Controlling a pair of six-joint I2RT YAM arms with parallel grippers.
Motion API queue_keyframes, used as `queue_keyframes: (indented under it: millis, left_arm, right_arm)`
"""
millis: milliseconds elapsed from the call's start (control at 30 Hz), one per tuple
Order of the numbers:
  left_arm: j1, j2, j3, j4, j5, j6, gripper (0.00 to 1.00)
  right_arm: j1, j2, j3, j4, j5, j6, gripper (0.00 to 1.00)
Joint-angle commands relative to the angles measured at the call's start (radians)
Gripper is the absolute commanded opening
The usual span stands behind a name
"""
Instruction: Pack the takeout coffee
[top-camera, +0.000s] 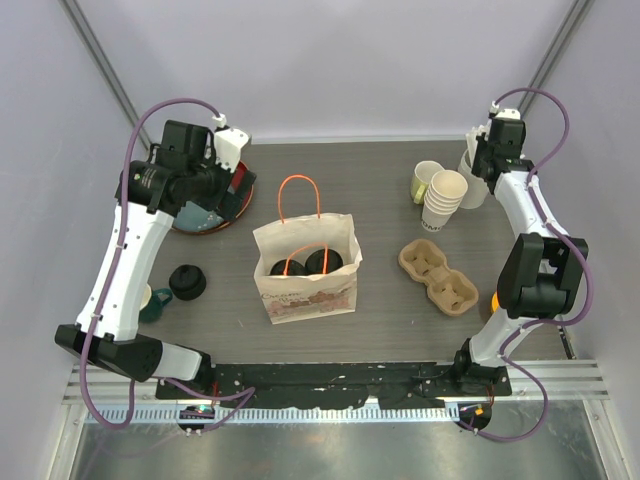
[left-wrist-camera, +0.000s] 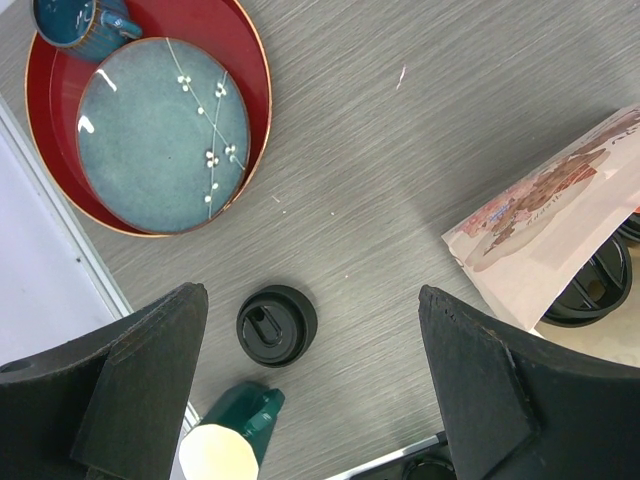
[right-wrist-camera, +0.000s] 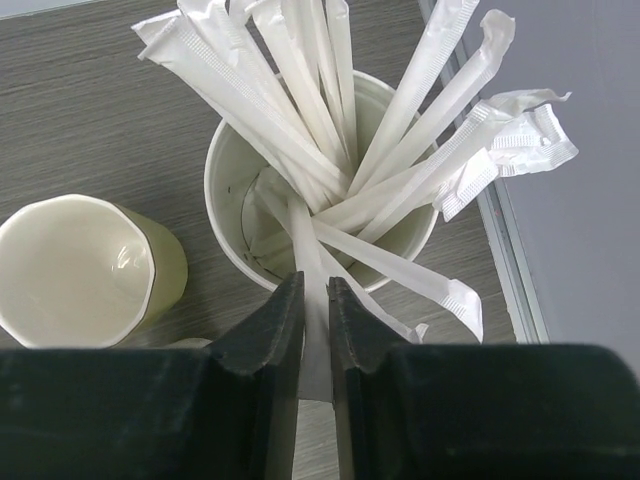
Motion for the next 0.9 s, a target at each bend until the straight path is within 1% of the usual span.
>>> queue_keyframes:
  millis: [0, 33, 133, 333, 500, 667, 867]
  left_arm:
    - [0.000, -0.028, 0.003, 0.008, 0.014, 0.013, 0.90]
    - [0.000, -0.028, 0.003, 0.006, 0.013, 0.011, 0.90]
    - [0.000, -0.029, 0.003, 0.006, 0.011, 0.013, 0.90]
    - [0.000, -0.032, 0.004, 0.006, 0.011, 0.016, 0.90]
    - [0.000, -0.037, 0.001, 0.008, 0.014, 0.017, 0.90]
    - [0.000, -0.034, 0.007, 0.002, 0.025, 0.013, 0.90]
    - [0.000, -0.037, 0.007, 0.003, 0.029, 0.008, 0.90]
  right_arm:
    - [0.001, -0.016, 0.012, 0.027, 0.021, -0.018, 0.17]
    - [0.001, -0.018, 0.014, 0.026, 0.021, -0.018, 0.09]
    - [0.001, -0.027, 0.018, 0.021, 0.021, -0.018, 0.01]
    - [0.001, -0.078, 0.066, -0.023, 0.020, -0.029, 0.01]
    - [0.001, -0.131, 0.153, -0.120, -0.029, -0.026, 0.01]
    - [0.001, -0.154, 0.251, -0.235, -0.034, -0.028, 0.01]
    - [0.003, -0.207, 0.358, -0.334, -0.063, -0.032, 0.01]
